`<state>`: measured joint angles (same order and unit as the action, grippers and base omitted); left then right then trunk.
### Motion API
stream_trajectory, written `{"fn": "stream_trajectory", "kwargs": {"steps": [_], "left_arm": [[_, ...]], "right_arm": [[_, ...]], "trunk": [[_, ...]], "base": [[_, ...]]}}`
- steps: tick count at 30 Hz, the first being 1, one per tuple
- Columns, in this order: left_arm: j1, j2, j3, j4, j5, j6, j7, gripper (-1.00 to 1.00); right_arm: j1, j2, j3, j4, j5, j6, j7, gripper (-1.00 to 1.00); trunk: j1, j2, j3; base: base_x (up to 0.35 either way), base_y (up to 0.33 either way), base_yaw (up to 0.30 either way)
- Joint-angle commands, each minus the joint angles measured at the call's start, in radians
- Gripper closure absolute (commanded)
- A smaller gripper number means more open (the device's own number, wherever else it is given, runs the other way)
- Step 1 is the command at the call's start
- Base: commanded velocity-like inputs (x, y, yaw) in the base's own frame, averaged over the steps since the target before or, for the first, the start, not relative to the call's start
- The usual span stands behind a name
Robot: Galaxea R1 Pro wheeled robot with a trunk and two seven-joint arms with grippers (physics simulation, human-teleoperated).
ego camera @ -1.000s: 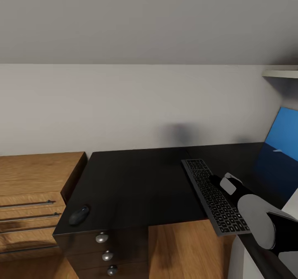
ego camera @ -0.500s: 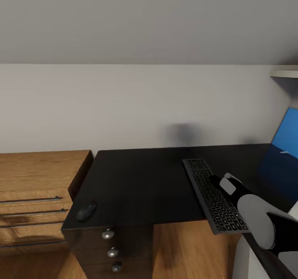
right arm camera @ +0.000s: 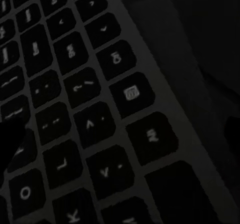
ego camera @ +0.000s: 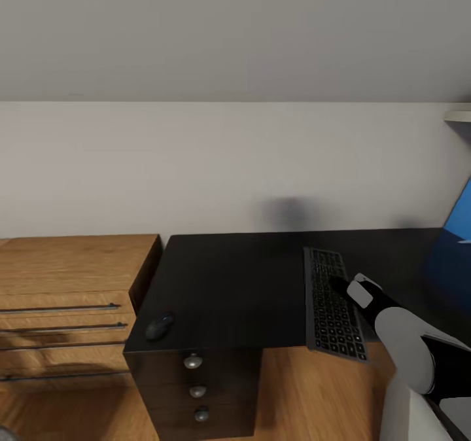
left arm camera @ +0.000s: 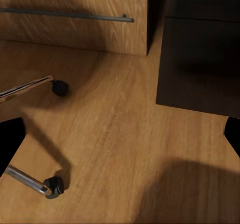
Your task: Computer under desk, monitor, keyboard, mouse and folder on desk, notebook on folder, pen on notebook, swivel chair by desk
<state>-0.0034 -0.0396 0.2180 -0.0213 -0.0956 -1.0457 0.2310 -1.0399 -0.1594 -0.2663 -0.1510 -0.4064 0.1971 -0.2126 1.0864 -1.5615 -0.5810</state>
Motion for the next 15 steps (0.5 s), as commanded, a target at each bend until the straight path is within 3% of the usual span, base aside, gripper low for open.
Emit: {"fn": "stream_trajectory", "kwargs": {"steps": [1,15], "left_arm": [[0.000,0.000,0.004,0.000,-0.010,-0.002,0.007,-1.00],[0.000,-0.001,0.004,0.000,-0.010,-0.002,0.008,-1.00]], "right_arm": [[0.000,0.000,0.002,-0.002,-0.008,0.005,-0.004,-1.00],[0.000,-0.001,0.002,-0.003,-0.006,0.003,-0.002,-1.00]], "trunk": [[0.000,0.000,-0.001],[0.000,0.000,-0.001]], "base": [[-0.005,0.015,0.116],[-0.001,0.002,0.098]]}}
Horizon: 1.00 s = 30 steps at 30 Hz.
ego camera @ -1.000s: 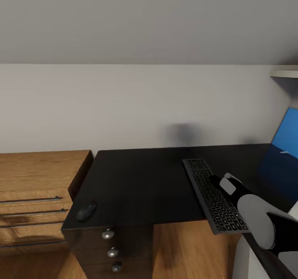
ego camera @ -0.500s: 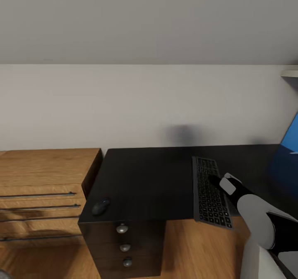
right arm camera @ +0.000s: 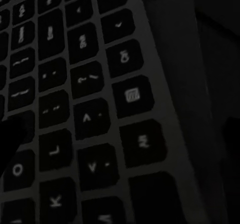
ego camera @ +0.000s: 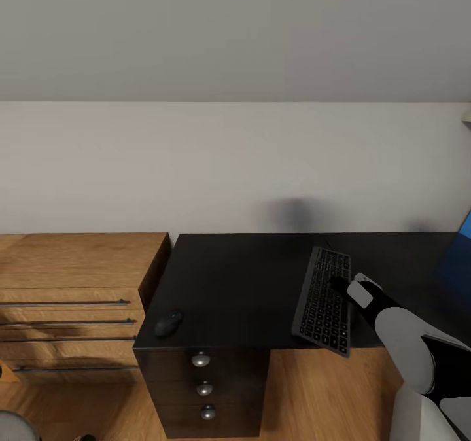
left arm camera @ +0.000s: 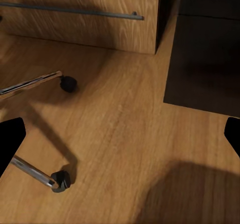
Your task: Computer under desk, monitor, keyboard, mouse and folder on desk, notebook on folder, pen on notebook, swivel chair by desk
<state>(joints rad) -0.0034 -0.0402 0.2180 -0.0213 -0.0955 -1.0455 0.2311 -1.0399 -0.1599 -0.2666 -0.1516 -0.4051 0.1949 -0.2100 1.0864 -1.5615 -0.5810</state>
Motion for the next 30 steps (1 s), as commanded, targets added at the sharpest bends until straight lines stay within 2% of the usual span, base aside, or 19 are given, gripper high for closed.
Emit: {"fn": "stream_trajectory", "kwargs": {"steps": [1,14,23,30], "left_arm": [[0.000,0.000,0.004,0.000,-0.010,-0.002,0.008,-1.00],[0.000,0.000,0.004,0.000,-0.010,-0.002,0.008,-1.00],[-0.001,0.000,0.004,0.000,-0.010,-0.002,0.009,-1.00],[0.000,0.000,0.004,0.000,-0.010,-0.002,0.010,-1.00]], "right_arm": [[0.000,0.000,0.003,-0.003,-0.008,0.004,-0.005,-1.00],[0.000,-0.001,0.003,-0.005,-0.005,0.000,-0.007,-1.00],[0.000,-0.001,0.004,-0.004,-0.004,-0.001,-0.008,-1.00],[0.000,0.001,0.006,-0.003,0.000,0.003,-0.014,-1.00]], "trunk": [[0.000,0.000,-0.001],[0.000,0.000,-0.001],[0.000,0.000,-0.001],[0.000,0.000,-0.001]], "base": [[0.000,0.000,0.017],[-0.007,0.000,0.003],[-0.172,0.000,0.000],[-0.061,0.000,0.000]]}}
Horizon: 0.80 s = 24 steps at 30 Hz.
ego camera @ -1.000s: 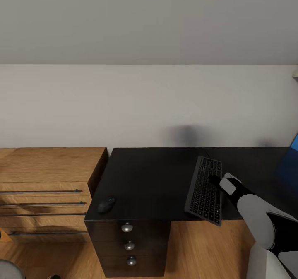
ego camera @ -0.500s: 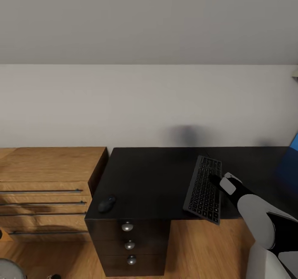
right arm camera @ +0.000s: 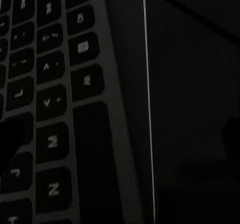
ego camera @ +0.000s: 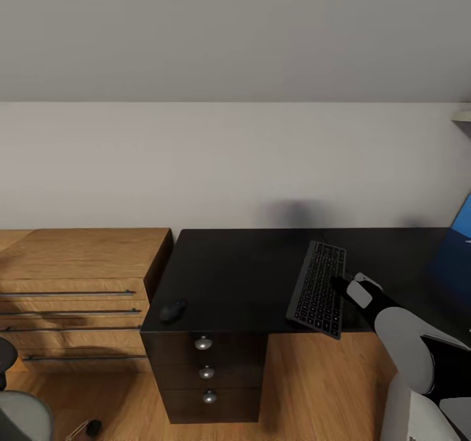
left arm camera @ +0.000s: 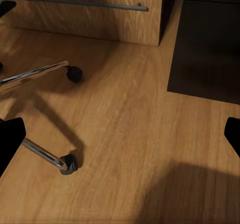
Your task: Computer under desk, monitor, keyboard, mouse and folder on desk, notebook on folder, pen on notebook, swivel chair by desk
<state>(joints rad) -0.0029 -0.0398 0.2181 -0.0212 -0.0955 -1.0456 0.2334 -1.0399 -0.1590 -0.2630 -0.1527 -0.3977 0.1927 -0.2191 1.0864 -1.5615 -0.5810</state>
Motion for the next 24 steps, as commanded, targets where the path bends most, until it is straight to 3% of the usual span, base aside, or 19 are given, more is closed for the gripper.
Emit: {"fn": "stream_trajectory", "kwargs": {"steps": [1,24], "left_arm": [[-0.001,0.000,0.004,0.000,-0.010,-0.002,0.007,-1.00],[0.000,0.000,0.004,0.000,-0.010,-0.002,0.009,-1.00]], "right_arm": [[0.000,0.001,0.003,-0.002,-0.006,0.006,-0.005,-1.00],[0.000,0.006,0.010,-0.006,0.013,-0.005,-0.024,-1.00]], "trunk": [[0.000,0.000,-0.001],[0.000,0.000,-0.001]], "base": [[-0.008,0.000,0.000],[0.000,0.000,0.000]]}}
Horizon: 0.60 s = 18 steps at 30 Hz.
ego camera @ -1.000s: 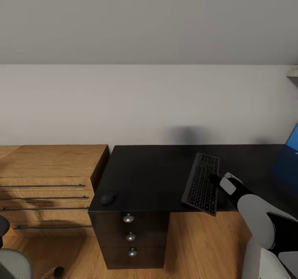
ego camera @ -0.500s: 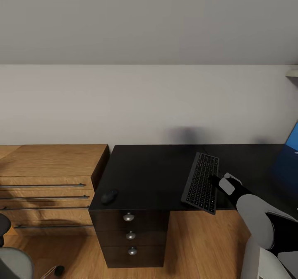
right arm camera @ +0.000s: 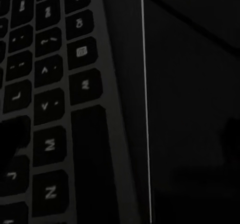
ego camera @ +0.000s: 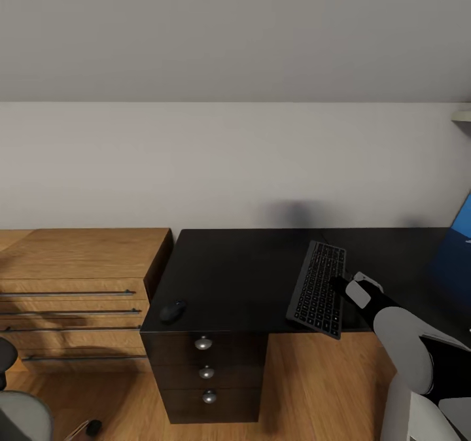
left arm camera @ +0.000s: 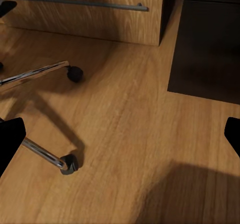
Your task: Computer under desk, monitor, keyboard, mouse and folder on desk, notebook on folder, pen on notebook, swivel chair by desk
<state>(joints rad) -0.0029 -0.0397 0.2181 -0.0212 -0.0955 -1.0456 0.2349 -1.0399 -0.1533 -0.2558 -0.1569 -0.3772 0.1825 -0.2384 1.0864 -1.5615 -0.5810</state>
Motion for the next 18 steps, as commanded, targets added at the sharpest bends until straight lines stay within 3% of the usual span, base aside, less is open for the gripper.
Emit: {"fn": "stream_trajectory", "kwargs": {"steps": [1,11,14,18], "left_arm": [[0.000,0.000,0.004,0.000,-0.010,-0.002,0.007,-1.00],[-0.001,0.000,0.004,0.000,-0.009,-0.002,0.010,-1.00],[-0.001,0.000,0.004,0.000,-0.009,-0.002,0.010,-1.00],[-0.001,0.000,0.004,0.000,-0.009,-0.002,0.010,-1.00]], "right_arm": [[0.000,0.000,0.003,-0.003,-0.007,0.004,-0.005,-1.00],[0.000,0.003,0.004,-0.018,0.009,-0.067,-0.010,-1.00],[0.000,0.009,0.007,-0.022,0.035,-0.082,-0.014,-1.00],[0.000,0.029,0.009,-0.034,0.101,-0.103,-0.034,-1.00]], "trunk": [[0.000,0.000,-0.001],[0.000,0.000,-0.001],[0.000,0.000,-0.001],[0.000,0.000,-0.001]], "base": [[0.000,0.000,0.000],[0.000,0.000,0.000],[0.000,0.000,0.000],[0.000,0.000,0.000]]}}
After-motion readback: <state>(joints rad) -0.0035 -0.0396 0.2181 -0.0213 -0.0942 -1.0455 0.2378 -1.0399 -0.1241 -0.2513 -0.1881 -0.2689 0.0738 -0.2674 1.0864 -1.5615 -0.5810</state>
